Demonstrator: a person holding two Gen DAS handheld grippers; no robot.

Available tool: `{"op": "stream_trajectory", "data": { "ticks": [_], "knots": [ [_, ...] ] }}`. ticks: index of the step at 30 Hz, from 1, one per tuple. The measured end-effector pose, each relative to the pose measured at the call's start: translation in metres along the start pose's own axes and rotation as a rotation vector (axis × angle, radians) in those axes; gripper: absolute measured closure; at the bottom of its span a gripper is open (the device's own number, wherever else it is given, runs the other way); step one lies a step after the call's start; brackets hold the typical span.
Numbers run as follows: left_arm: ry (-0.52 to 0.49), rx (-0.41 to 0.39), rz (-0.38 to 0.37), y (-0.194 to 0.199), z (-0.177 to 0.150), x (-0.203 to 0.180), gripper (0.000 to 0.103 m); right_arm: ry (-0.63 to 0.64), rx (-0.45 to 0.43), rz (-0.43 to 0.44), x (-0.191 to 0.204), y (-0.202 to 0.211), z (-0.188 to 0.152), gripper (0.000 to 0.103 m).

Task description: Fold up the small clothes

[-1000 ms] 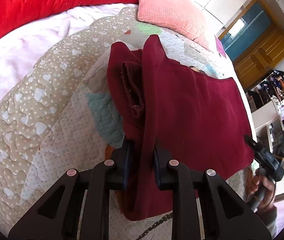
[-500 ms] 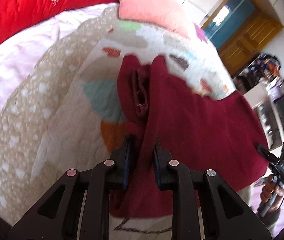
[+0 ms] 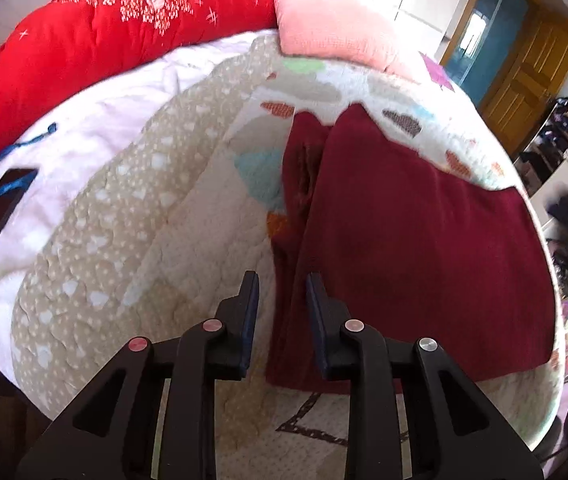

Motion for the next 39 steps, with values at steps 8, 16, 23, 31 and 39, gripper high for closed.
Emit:
{"op": "stream_trajectory", "data": {
  "ticks": [8, 16, 23, 31, 39],
  "knots": [
    [0.063, 0.0, 0.011, -0.017, -0.003, 0.014, 0.049, 0.203, 0.187, 0.015, 0.068, -0.162, 0.047, 0.062],
    [0.104, 0.02, -0.024, -0.025, 0.003, 0.022, 0.04, 0.165, 0.309, -0.052, 0.06, -0.267, 0.046, 0.061],
    [0.168, 0.029, -0.065, -0.012, 0.003, 0.029, 0.04, 0.011, 0.297, 0.078, 0.055, -0.233, 0.059, 0.047],
    [0.181, 0.017, -0.062, 0.0, 0.001, 0.03, 0.04, 0.097, 0.364, 0.102, 0.097, -0.247, 0.06, 0.036],
    [0.182, 0.029, -0.058, -0.005, 0.002, 0.031, 0.04, 0.195, 0.464, -0.002, 0.114, -0.271, 0.054, 0.019]
  ]
}}
Point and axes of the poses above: each gripper's, at about its wrist camera, not at the fingertips, and y roughly against the way its jaws point, x to its left, z to its top, the point moved 1 cm from there along -y, roughly the way its jaws point, and after that the axes turned 13 degrees about y, right-handed, at the moved point
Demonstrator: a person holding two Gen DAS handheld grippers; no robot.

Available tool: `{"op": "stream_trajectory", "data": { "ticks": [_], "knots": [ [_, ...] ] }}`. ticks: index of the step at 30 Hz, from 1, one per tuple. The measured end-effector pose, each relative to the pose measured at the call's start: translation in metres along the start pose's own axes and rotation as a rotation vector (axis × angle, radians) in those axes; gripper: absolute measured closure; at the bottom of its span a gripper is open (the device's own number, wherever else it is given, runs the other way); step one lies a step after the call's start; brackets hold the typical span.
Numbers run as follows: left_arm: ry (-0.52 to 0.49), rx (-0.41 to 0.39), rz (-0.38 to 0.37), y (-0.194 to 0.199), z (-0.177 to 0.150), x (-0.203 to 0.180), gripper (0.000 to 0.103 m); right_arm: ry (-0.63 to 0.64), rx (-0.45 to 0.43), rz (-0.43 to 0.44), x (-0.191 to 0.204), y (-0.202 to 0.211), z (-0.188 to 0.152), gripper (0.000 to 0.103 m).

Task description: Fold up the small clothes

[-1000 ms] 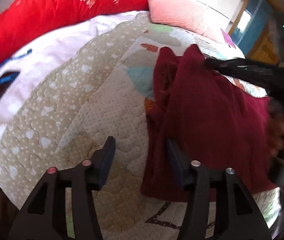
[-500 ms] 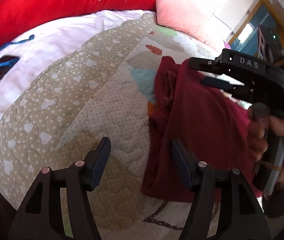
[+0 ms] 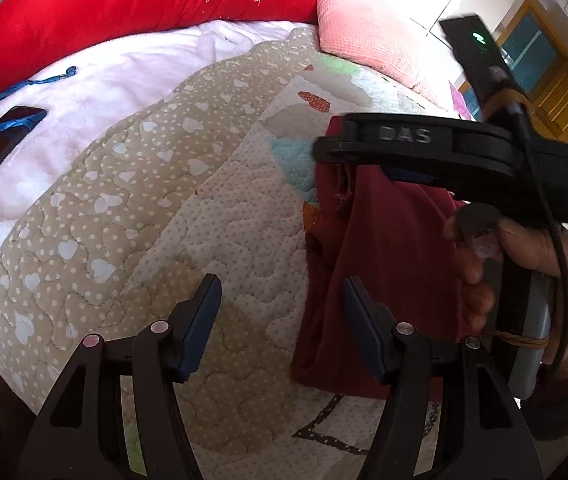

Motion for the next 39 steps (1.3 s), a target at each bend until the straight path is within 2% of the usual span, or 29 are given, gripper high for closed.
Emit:
{"op": "stream_trajectory", "data": {
  "ticks": [2, 6, 8, 9, 15, 17, 20, 24, 27, 31, 32, 33, 34, 35, 39],
  "knots": [
    [0.0, -0.001, 0.002, -0.001, 0.0, 0.0, 0.04, 0.028, 0.024, -0.023, 0.008, -0.009, 0.004, 0.005],
    [0.004, 0.002, -0.003, -0.002, 0.001, 0.001, 0.04, 0.141, 0.024, -0.147, 0.027, -0.027, 0.005, 0.006],
    [0.015, 0.006, -0.012, 0.0, 0.0, 0.003, 0.036, 0.168, -0.003, -0.198, 0.03, -0.027, 0.0, 0.018],
    [0.02, 0.007, -0.015, 0.0, -0.001, 0.004, 0.036, 0.165, -0.011, -0.204, 0.029, -0.025, -0.001, 0.02],
    [0.01, 0.005, -0.014, 0.002, -0.004, 0.0, 0.036, 0.081, -0.035, -0.118, 0.007, -0.01, -0.001, 0.037],
    [0.006, 0.005, -0.011, 0.001, -0.005, -0.002, 0.036, 0.068, -0.048, -0.085, 0.006, -0.007, 0.0, 0.053],
    [0.001, 0.005, -0.008, -0.002, -0.005, -0.004, 0.036, 0.041, -0.078, -0.028, 0.002, 0.001, -0.002, 0.068],
    [-0.015, -0.009, -0.001, -0.005, -0.006, -0.007, 0.036, -0.03, -0.123, 0.059, -0.01, 0.014, -0.008, 0.079],
    [-0.03, -0.008, 0.004, -0.009, -0.006, -0.009, 0.036, -0.089, -0.137, 0.117, -0.02, 0.016, -0.011, 0.079],
    [-0.026, -0.005, 0.0, -0.012, -0.005, -0.008, 0.036, -0.121, -0.147, 0.143, -0.023, 0.014, -0.013, 0.079],
    [-0.022, 0.0, 0.0, -0.013, -0.005, -0.007, 0.036, -0.12, -0.145, 0.138, -0.022, 0.014, -0.012, 0.075],
    [-0.016, 0.003, -0.003, -0.012, -0.006, -0.006, 0.036, -0.116, -0.137, 0.131, -0.021, 0.014, -0.01, 0.07],
    [-0.011, 0.003, -0.008, -0.013, -0.007, -0.005, 0.036, -0.106, -0.12, 0.122, -0.019, 0.012, -0.008, 0.057],
    [-0.007, 0.003, -0.014, -0.012, -0.008, -0.004, 0.036, -0.095, -0.106, 0.111, -0.017, 0.01, -0.006, 0.051],
    [-0.003, 0.0, -0.023, -0.013, -0.011, -0.001, 0.035, 0.015, -0.035, -0.017, 0.0, -0.002, 0.004, 0.05]
  ]
}}
Point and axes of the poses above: each gripper's, at about its wrist camera, not at the fingertips, and y roughly against the way its jaws point, x to its left, z to its top, the point moved 1 cm from there along -y, roughly the way its jaws point, and after that the axes turned 13 degrees about y, right-handed, at the moved point
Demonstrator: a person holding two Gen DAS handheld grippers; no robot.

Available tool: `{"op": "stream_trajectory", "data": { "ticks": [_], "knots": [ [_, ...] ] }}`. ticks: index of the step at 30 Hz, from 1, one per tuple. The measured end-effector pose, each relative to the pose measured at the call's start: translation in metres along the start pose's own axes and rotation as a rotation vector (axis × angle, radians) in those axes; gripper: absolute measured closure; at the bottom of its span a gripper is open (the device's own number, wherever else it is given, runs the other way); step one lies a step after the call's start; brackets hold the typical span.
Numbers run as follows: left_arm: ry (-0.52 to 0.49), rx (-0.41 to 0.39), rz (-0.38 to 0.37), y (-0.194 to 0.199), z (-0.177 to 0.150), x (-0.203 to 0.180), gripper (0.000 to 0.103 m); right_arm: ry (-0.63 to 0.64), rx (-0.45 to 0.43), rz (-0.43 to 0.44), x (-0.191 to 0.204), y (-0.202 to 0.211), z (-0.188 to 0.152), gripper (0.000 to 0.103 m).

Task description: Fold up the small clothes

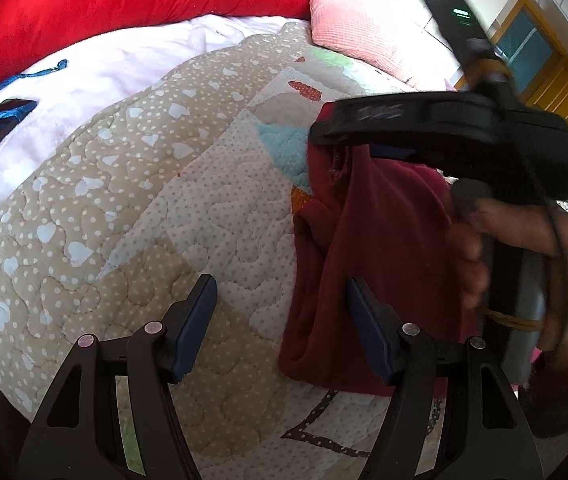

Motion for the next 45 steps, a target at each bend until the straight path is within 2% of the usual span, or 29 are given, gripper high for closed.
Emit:
{"op": "stream_trajectory", "data": {
  "ticks": [2, 4, 6, 8, 10, 12, 14, 20, 22, 23, 24, 27, 29, 33, 37, 41, 45],
  "knots": [
    [0.002, 0.0, -0.001, -0.001, -0.001, 0.001, 0.035, 0.059, 0.017, -0.066, 0.008, -0.009, 0.003, 0.048],
    [0.005, 0.001, -0.005, 0.001, -0.001, 0.002, 0.035, 0.08, -0.013, -0.101, 0.01, -0.016, 0.001, 0.048],
    [0.005, 0.004, -0.007, 0.003, -0.002, 0.002, 0.035, 0.065, -0.036, -0.093, 0.006, -0.017, -0.001, 0.053],
    [-0.003, 0.001, -0.009, 0.003, -0.001, 0.0, 0.035, 0.01, -0.068, -0.029, -0.006, -0.009, -0.003, 0.073],
    [-0.026, -0.009, -0.008, 0.002, 0.0, -0.005, 0.035, -0.086, -0.111, 0.097, -0.023, 0.007, -0.005, 0.083],
    [-0.051, -0.017, -0.019, 0.0, -0.001, -0.012, 0.035, -0.158, -0.173, 0.177, -0.041, 0.026, -0.01, 0.085],
    [-0.068, -0.017, -0.043, -0.004, 0.0, -0.02, 0.033, -0.192, -0.2, 0.215, -0.049, 0.037, -0.014, 0.086],
    [-0.093, -0.027, -0.086, -0.016, 0.002, -0.025, 0.028, -0.221, -0.223, 0.246, -0.053, 0.043, -0.022, 0.086],
    [-0.084, -0.014, -0.118, -0.014, 0.003, -0.026, 0.049, -0.225, -0.227, 0.252, -0.052, 0.043, -0.022, 0.086],
    [-0.083, 0.016, -0.157, -0.013, 0.004, -0.028, 0.069, -0.225, -0.23, 0.253, -0.052, 0.043, -0.023, 0.086],
    [-0.082, 0.033, -0.176, -0.011, 0.004, -0.031, 0.074, -0.229, -0.235, 0.258, -0.052, 0.045, -0.024, 0.087],
    [-0.152, 0.001, -0.16, 0.003, 0.0, -0.049, 0.083, -0.245, -0.26, 0.284, -0.057, 0.056, -0.027, 0.087],
    [-0.191, -0.014, -0.186, 0.017, -0.002, -0.065, 0.085, -0.261, -0.291, 0.304, -0.063, 0.068, -0.031, 0.087],
    [-0.282, -0.03, -0.288, 0.052, -0.012, -0.109, 0.085, -0.321, -0.377, 0.346, -0.087, 0.105, -0.05, 0.087],
    [-0.391, -0.001, -0.378, 0.067, -0.031, -0.161, 0.086, -0.41, -0.499, 0.383, -0.124, 0.154, -0.083, 0.087],
    [-0.508, 0.052, -0.408, 0.058, -0.065, -0.213, 0.086, -0.447, -0.565, 0.333, -0.152, 0.194, -0.122, 0.087],
    [-0.604, 0.12, -0.399, 0.03, -0.106, -0.249, 0.085, -0.526, -0.577, 0.264, -0.186, 0.21, -0.178, 0.087]
  ]
}}
Point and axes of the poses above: each gripper's, at about its wrist camera, not at the fingertips, and y roughly against the way its jaws point, x to its left, z to its top, the point moved 1 cm from there along -y, roughly the way its jaws point, and after that the axes turned 13 degrees about y, right-handed, at the moved point
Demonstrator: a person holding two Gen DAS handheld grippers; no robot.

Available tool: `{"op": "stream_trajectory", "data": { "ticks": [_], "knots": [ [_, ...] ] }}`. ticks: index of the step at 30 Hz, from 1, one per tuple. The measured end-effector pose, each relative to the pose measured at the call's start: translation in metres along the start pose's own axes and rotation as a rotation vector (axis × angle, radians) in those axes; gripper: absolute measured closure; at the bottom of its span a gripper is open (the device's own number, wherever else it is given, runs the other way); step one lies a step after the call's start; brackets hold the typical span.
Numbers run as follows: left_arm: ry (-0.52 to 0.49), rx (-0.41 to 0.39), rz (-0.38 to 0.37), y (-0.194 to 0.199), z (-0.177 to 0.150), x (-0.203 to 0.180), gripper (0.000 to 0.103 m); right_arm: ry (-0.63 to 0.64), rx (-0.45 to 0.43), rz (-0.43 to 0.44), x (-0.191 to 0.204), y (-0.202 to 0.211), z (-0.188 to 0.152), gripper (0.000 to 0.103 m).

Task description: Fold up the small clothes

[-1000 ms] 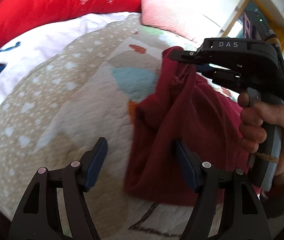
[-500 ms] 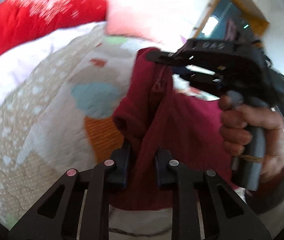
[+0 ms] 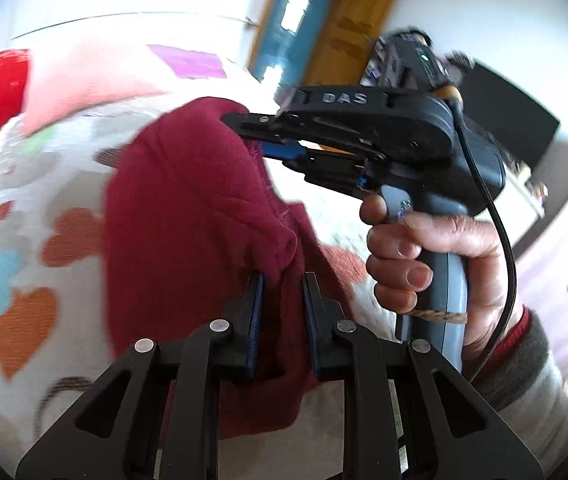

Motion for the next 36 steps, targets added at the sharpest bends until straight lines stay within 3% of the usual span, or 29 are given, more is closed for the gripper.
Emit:
{"op": "stream_trajectory", "data": {
  "ticks": [6, 8, 10, 16, 22, 24, 26, 27, 31, 34, 36],
  "knots": [
    [0.013, 0.111, 0.024, -0.049, -0.015, -0.01, 0.09, -0.124, 0.072, -0.104, -0.06, 0.01, -0.033, 0.076],
    [-0.018, 0.1, 0.042, -0.049, -0.017, -0.017, 0.09, -0.162, 0.055, -0.042, -0.068, 0.015, -0.04, 0.047],
    [-0.041, 0.09, 0.066, -0.047, -0.018, -0.023, 0.09, -0.151, 0.048, -0.009, -0.066, 0.016, -0.041, 0.037],
    [-0.066, 0.042, 0.1, -0.004, -0.023, -0.022, 0.09, 0.022, 0.162, -0.174, -0.04, -0.009, -0.041, 0.037],
    [-0.067, -0.026, 0.176, 0.028, -0.017, 0.008, 0.072, 0.058, 0.192, -0.179, -0.042, -0.026, -0.054, 0.036],
    [-0.03, -0.036, 0.215, 0.025, -0.012, 0.021, 0.072, 0.067, 0.177, -0.18, -0.04, -0.033, -0.057, 0.046],
    [0.014, -0.036, 0.214, 0.025, -0.012, 0.027, 0.072, 0.083, 0.141, -0.163, -0.034, -0.03, -0.058, 0.076],
    [0.032, -0.037, 0.209, 0.025, -0.011, 0.029, 0.072, 0.08, 0.125, -0.142, -0.033, -0.025, -0.057, 0.079],
    [0.039, -0.057, 0.212, 0.021, -0.009, 0.035, 0.07, 0.171, 0.066, -0.224, -0.019, 0.011, -0.045, 0.082],
    [0.055, -0.017, 0.207, 0.0, -0.013, 0.04, 0.068, 0.297, 0.089, -0.377, -0.011, 0.024, -0.04, 0.083],
    [0.046, 0.004, 0.224, -0.012, -0.016, 0.042, 0.068, 0.309, 0.119, -0.411, -0.018, 0.021, -0.042, 0.083]
  ]
}}
Point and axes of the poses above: each gripper's, at about its wrist camera, not at the fingertips, and y roughly against the way its jaws point, x to its left, z to its top, the point moved 1 cm from there along -y, roughly the way its jaws point, and after that the axes turned 13 degrees about y, right-handed, at the moved point
